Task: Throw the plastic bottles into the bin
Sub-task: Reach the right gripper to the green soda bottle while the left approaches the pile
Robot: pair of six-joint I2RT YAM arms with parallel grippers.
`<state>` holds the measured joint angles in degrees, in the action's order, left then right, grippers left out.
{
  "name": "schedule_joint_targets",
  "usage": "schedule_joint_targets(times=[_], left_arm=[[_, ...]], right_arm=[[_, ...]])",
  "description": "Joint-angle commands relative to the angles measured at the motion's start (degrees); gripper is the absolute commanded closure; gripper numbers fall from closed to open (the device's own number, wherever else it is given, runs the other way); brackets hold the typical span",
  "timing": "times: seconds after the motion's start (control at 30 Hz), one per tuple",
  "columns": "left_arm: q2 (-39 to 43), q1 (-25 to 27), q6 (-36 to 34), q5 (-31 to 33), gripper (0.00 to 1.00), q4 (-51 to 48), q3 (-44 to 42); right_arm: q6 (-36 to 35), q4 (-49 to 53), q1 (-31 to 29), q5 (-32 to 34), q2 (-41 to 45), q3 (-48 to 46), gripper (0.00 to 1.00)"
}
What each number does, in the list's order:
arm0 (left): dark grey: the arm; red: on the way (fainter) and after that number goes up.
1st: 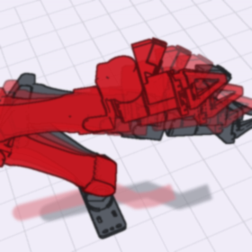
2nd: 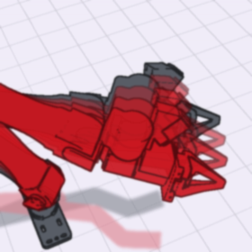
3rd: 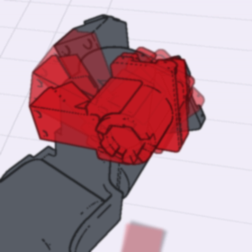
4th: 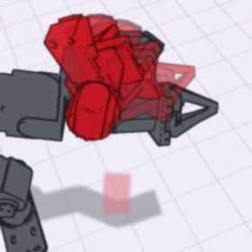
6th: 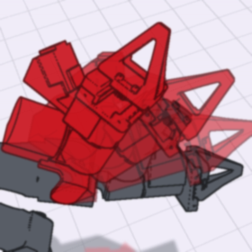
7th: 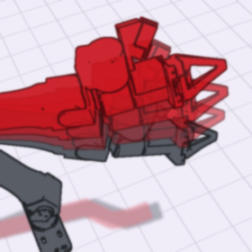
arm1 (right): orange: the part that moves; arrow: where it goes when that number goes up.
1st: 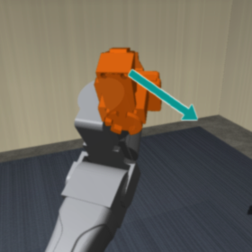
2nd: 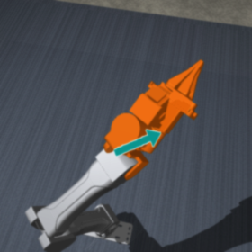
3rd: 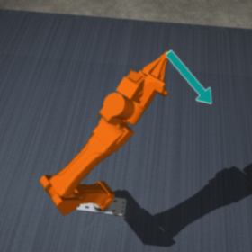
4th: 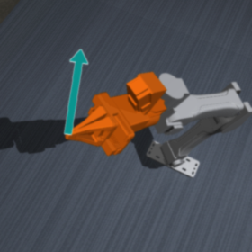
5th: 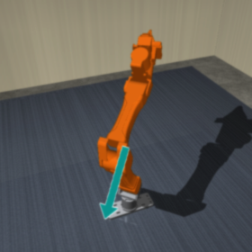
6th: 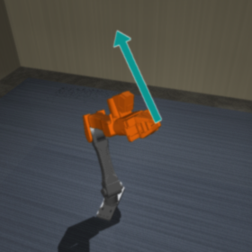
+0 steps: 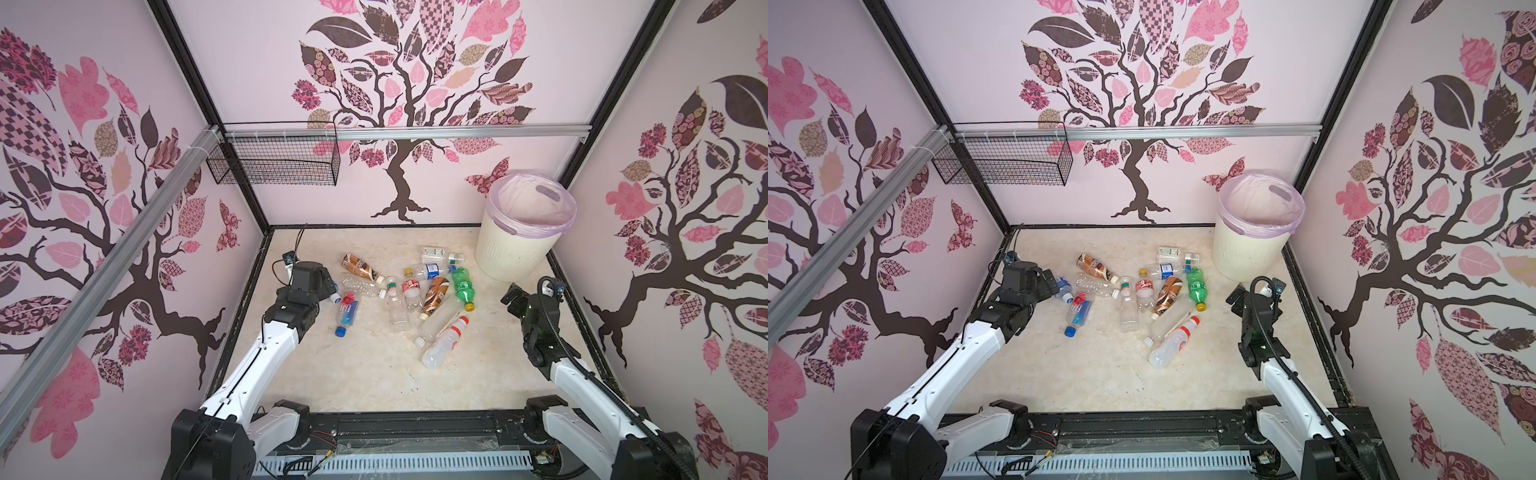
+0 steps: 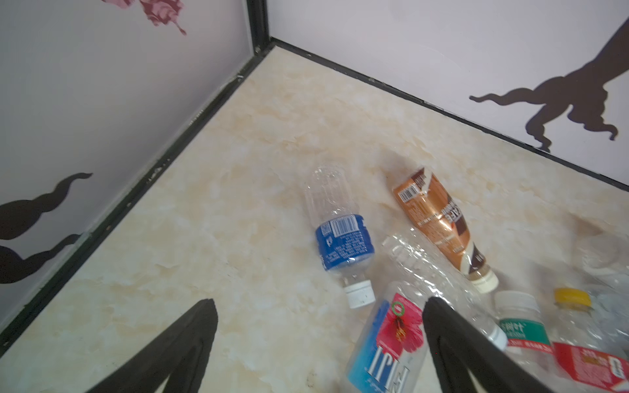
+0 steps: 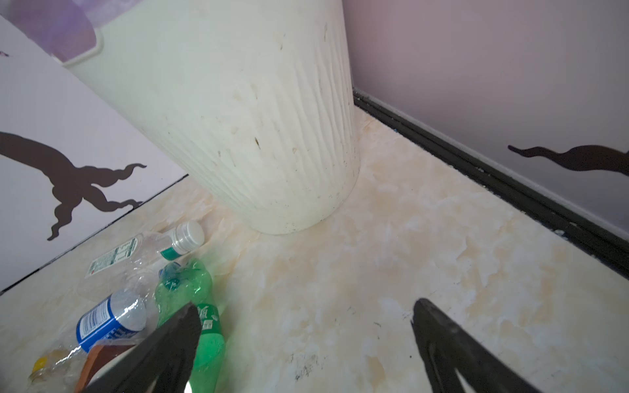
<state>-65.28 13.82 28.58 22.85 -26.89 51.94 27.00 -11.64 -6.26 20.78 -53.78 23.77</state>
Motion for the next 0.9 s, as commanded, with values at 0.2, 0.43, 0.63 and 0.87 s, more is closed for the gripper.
schedule_joint_targets(times=[0.2,0.43,0.63,0.87], left_arm=[[-5.3,0.5,7.5,-24.7,0.02,-9.4,5.6],[-4.3,7.7,6.8,-32.9,0.02,-2.5,5.0],[-4.8,13.8,7.5,-37.7,0.02,2.9,4.9],[-6.3,15.5,7.5,-40.2,0.02,3.8,6.5]], right_arm=[[-3.5,8.2,-5.7,-10.6,-15.5,9.6,0.0],[-6.2,9.4,-7.2,-13.8,-25.5,16.7,0.0],[-8.8,11.2,-9.0,-14.3,-33.8,23.7,0.01],[-11.2,14.0,-9.5,-13.6,-43.3,31.2,0.07]])
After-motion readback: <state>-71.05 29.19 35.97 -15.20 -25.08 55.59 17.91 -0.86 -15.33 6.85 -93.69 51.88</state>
